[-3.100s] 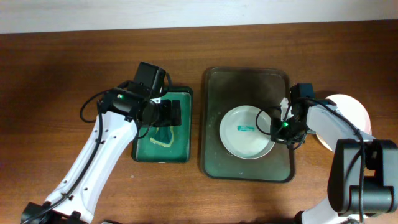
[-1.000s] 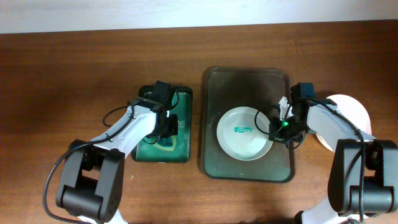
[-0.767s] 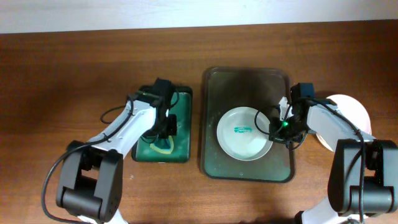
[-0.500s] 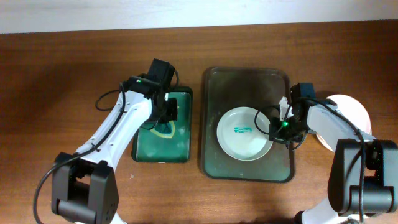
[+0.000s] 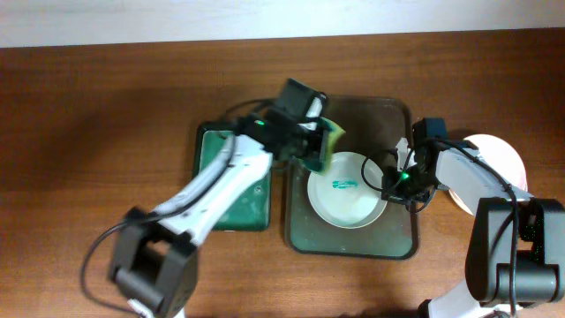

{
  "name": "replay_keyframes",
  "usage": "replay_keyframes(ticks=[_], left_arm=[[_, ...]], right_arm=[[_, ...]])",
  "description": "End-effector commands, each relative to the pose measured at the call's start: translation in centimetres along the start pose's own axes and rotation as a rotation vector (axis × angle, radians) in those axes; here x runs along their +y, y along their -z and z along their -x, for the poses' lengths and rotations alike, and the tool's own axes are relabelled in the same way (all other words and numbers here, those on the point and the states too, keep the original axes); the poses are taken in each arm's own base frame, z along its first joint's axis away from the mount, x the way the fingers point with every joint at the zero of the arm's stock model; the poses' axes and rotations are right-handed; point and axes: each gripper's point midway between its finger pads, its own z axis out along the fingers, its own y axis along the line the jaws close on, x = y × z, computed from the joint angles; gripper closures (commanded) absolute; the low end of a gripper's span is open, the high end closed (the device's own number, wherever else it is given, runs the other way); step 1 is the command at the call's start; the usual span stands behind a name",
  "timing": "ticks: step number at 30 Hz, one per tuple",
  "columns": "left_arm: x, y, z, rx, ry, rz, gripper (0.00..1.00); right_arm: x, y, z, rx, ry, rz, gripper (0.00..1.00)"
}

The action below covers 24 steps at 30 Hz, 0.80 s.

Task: Clean dirty plates on tray and stack at the side
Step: 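Scrub the held plate with the sponge in the left gripper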

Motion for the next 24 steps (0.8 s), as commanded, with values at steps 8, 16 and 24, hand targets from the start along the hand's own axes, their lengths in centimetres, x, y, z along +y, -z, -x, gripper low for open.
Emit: replay_keyframes(ticks=[8,16,24], left_arm=[[-5.6,-12.6,-7.7,0.255,0.105,-0.259,1.00],[8.9,-8.7,-9.8,0.327,0.137,0.476,1.00],[4.7,-9.8,-8.0,0.349,0.126,0.249,1.00]], right_arm=[[0.1,0.3,0.2,-0.005,0.002,0.003,0.96],[0.1,0.3,0.2,-0.005,0.002,0.003,0.96],[0.1,0.3,0.2,-0.006,0.002,0.002,0.96]])
